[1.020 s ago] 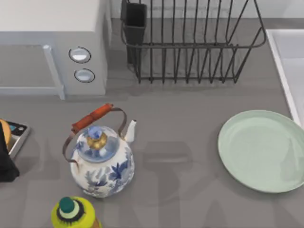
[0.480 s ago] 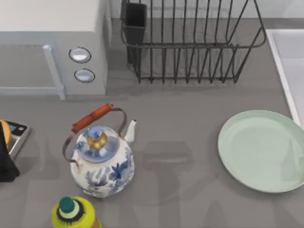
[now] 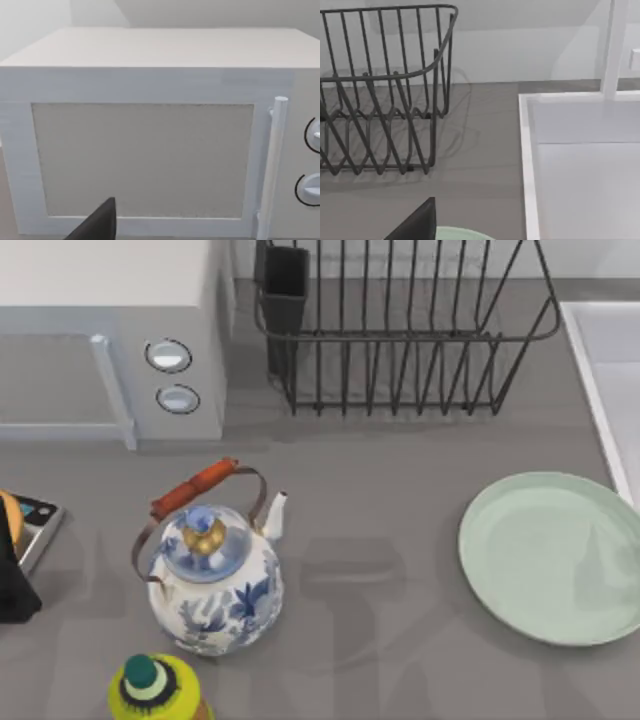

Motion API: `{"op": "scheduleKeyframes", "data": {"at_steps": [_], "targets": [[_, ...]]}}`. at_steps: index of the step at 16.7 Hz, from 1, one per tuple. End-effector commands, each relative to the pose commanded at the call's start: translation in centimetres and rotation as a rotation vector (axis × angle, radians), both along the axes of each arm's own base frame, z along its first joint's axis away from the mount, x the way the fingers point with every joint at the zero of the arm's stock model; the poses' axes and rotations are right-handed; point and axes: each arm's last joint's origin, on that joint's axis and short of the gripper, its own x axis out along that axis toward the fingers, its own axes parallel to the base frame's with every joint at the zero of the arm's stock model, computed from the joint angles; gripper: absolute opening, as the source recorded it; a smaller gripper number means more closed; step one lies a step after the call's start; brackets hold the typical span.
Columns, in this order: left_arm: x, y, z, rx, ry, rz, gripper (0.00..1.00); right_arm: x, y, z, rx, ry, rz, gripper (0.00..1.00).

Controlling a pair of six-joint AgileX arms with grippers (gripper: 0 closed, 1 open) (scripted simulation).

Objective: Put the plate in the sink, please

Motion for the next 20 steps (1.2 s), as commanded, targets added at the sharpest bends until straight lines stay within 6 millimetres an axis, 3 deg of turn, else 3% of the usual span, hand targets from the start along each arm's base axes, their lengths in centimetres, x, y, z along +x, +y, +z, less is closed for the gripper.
{"op": "scheduleKeyframes", "data": {"at_steps": [5,10,15,20], "targets": [[0.0,0.0,0.0,0.0,0.0,0.0,1.0,3.8,2.1,4.8,0.069,0.354,0.076,1.0],[0.0,0.0,0.0,0.0,0.0,0.0,1.0,11.1,6.8,7.0,0.076,0.782,0.102,1.0],[0.0,0.0,0.0,0.0,0.0,0.0,1.0,17.9,13.2,4.2,0.006,1.155,0.061,1.0],[0.0,0.0,0.0,0.0,0.0,0.0,1.0,20.9,17.8,0.4,-0.073,1.367,0.005,1.0]]}}
